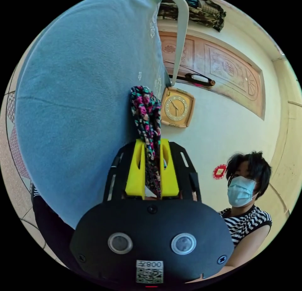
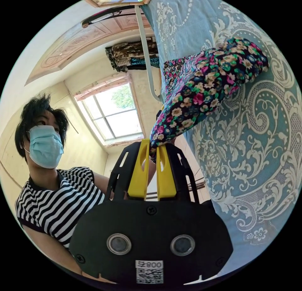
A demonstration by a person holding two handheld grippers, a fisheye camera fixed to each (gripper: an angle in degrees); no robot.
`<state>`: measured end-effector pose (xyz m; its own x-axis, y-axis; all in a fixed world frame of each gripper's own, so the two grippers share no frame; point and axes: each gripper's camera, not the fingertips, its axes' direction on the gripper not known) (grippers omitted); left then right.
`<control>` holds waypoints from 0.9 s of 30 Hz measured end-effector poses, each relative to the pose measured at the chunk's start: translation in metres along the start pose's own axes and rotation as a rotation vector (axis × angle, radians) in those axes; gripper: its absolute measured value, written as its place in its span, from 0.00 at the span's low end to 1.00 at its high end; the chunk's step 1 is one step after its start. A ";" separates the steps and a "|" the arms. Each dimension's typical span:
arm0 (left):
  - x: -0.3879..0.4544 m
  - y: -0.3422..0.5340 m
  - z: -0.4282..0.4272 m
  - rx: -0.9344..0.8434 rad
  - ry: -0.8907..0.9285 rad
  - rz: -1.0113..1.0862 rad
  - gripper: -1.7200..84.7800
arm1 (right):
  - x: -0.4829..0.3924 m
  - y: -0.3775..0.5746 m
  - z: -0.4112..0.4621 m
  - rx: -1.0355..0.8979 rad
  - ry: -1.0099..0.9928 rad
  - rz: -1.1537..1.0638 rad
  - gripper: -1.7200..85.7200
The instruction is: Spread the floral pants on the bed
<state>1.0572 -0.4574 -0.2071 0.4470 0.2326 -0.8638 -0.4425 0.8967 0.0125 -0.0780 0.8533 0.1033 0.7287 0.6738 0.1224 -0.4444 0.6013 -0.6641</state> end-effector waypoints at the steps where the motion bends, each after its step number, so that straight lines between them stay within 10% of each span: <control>1: 0.004 0.007 0.008 -0.016 -0.023 0.003 0.09 | -0.004 0.015 0.000 0.004 0.007 -0.004 0.03; 15: 0.087 0.149 0.146 -0.344 -0.174 0.003 0.07 | -0.076 0.278 -0.027 0.088 -0.039 -0.015 0.03; 27: 0.118 0.253 0.386 -0.869 -0.127 0.102 0.07 | -0.150 0.552 -0.037 0.540 -0.005 -0.066 0.02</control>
<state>1.2983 -0.0575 -0.1109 0.4336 0.3823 -0.8160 -0.8961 0.2782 -0.3459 -0.4140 1.0682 -0.3087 0.7623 0.6283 0.1555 -0.6031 0.7767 -0.1817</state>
